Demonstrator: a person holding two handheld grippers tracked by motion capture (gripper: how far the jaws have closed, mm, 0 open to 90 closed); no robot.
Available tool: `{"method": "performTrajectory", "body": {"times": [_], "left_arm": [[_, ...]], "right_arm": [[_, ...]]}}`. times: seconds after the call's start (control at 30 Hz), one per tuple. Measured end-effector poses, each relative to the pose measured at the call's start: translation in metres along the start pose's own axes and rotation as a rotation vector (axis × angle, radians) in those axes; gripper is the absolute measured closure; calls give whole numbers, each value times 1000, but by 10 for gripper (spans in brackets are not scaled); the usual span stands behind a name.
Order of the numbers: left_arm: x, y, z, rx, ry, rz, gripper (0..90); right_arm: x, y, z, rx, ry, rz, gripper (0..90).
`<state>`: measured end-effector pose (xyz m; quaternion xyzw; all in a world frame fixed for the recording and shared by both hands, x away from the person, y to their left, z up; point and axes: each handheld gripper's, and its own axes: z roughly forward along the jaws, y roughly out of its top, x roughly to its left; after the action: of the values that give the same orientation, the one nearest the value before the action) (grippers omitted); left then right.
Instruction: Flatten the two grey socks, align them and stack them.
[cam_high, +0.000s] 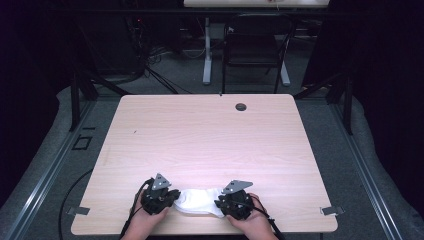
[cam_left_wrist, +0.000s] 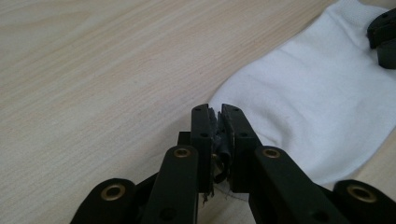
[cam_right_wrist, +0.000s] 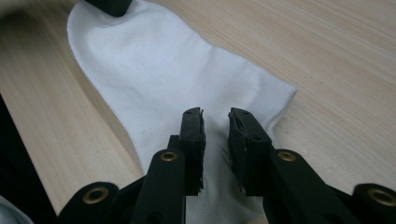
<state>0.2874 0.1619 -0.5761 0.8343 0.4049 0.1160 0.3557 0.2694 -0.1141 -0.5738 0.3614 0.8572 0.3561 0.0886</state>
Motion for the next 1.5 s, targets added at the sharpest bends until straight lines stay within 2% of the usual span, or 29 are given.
{"method": "performTrajectory", "body": {"times": [0.2,0.33,0.47,0.5,0.57,0.7,0.77,0.93,1.13,1.33,1.5], "left_arm": [[8,3,3,-13,0,-29,822],[12,3,4,-20,1,-32,797],[12,2,3,-29,11,-43,711],[12,2,2,-32,5,-49,697],[12,3,0,-45,-10,-53,663],[12,3,-5,-68,-18,-67,614],[13,3,-9,-75,-16,-59,594],[19,3,-21,-117,-22,-98,538],[31,-1,-32,-139,-13,-140,508],[43,-3,-41,-156,-2,-178,497],[54,-6,-44,-150,10,-198,489]], "right_arm": [[-7,5,6,-20,-6,15,751],[-9,7,9,-34,-8,13,748],[-8,8,9,-36,-4,27,730],[-8,8,7,-30,-7,19,721],[-7,9,5,-52,2,27,707],[-7,10,-2,-82,10,33,671],[-7,10,-6,-106,11,38,645],[-10,8,-18,-157,4,45,602],[-20,5,-30,-204,-16,70,571],[-30,1,-37,-203,-56,78,532],[-36,-2,-40,-209,-88,88,515]]}}
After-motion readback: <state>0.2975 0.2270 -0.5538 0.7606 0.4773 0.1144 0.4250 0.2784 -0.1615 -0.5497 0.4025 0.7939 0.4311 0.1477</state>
